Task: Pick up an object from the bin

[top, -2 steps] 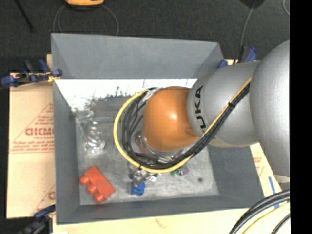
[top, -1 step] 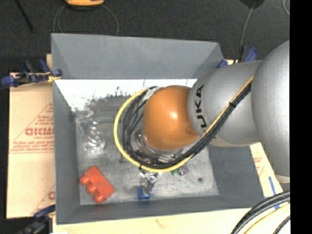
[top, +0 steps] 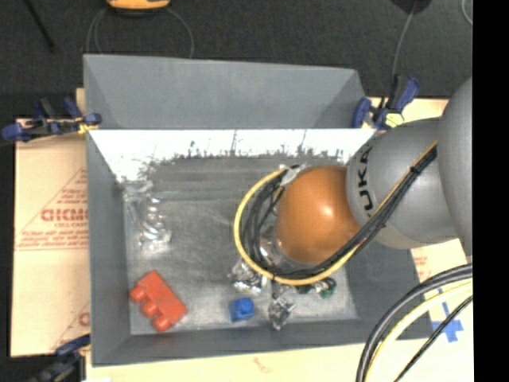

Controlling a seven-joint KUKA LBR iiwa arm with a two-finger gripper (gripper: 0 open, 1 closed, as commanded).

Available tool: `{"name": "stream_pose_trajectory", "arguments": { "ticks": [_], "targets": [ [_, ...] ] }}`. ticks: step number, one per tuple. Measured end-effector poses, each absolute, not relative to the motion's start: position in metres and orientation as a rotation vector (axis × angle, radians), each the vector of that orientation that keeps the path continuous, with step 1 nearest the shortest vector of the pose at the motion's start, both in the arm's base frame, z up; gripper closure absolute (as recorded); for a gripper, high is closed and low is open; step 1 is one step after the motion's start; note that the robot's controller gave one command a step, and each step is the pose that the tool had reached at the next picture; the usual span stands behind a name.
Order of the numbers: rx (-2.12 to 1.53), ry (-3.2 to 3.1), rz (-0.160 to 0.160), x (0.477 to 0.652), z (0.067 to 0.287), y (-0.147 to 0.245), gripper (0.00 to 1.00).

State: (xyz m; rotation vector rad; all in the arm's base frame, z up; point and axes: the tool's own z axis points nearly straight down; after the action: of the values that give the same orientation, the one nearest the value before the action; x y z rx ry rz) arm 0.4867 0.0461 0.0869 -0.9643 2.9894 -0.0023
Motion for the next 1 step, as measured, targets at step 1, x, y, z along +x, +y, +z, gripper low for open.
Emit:
{"name": "stream_pose_trajectory", "arguments": {
  "ticks": [1],
  "targets": [
    [-1.192, 2.887, -0.012, 0.4846, 0.0744, 0.0676, 0.0]
  ]
}}
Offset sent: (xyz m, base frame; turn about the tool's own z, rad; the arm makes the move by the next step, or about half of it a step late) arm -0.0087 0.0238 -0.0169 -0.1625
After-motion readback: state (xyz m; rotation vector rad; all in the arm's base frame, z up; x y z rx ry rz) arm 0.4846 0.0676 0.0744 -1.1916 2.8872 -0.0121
